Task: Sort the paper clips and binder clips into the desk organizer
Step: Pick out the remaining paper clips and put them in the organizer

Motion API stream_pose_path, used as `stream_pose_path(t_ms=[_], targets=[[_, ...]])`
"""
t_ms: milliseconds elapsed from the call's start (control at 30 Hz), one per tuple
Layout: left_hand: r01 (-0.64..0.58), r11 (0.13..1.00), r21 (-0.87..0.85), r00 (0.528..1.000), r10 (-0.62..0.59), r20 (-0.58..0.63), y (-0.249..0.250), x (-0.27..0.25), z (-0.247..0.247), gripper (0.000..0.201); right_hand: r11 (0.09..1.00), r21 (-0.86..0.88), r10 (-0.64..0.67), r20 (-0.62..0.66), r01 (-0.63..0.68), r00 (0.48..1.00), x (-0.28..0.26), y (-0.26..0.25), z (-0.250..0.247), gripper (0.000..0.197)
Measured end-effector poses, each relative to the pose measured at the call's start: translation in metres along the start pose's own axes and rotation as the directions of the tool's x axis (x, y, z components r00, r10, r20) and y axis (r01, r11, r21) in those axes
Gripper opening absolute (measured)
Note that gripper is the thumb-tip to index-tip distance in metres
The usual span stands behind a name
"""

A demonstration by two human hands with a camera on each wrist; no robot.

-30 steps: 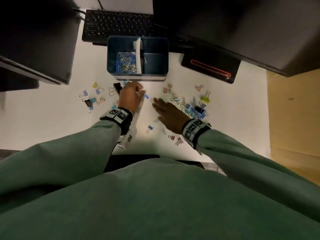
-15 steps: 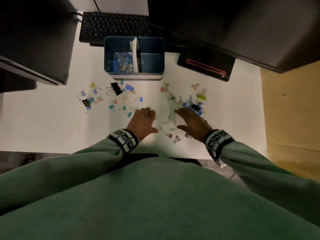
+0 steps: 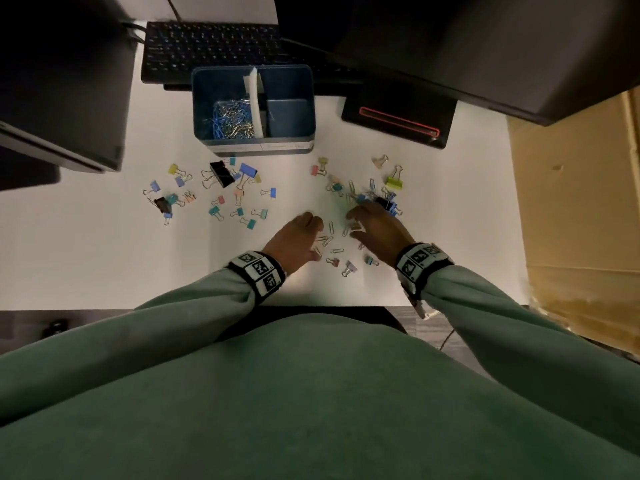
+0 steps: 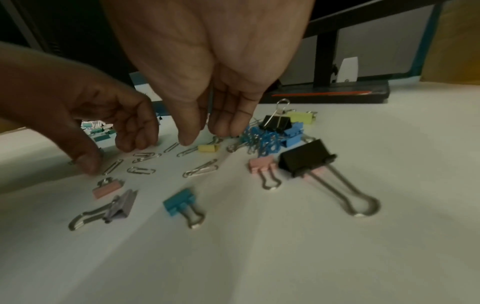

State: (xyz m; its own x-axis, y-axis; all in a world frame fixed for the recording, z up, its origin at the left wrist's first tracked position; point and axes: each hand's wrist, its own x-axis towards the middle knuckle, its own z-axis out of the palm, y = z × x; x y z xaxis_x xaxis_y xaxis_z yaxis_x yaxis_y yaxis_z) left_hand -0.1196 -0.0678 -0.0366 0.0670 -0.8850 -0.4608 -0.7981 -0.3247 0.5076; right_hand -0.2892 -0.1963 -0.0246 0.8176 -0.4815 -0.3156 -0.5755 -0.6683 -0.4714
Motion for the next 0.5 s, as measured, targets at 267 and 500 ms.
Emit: stream_pose_path(t_ms=[267,500], targets=[[-0.044,0.999,-0.013,0.993,0.042,-0.106,0.014,0.025,-0.001,0.03,0.99,-0.007,0.14,-0.064,-0.141,0.988,-0.025,0.029,-0.004,0.039],[-0.115,0.983,0.143,0.967,0.143,-0.213,0.025,0.046,-0.002,0.035,0.981,0.046,0.192,-0.092,-0.188,0.977,-0.013,-0.001,0.007,0.027]])
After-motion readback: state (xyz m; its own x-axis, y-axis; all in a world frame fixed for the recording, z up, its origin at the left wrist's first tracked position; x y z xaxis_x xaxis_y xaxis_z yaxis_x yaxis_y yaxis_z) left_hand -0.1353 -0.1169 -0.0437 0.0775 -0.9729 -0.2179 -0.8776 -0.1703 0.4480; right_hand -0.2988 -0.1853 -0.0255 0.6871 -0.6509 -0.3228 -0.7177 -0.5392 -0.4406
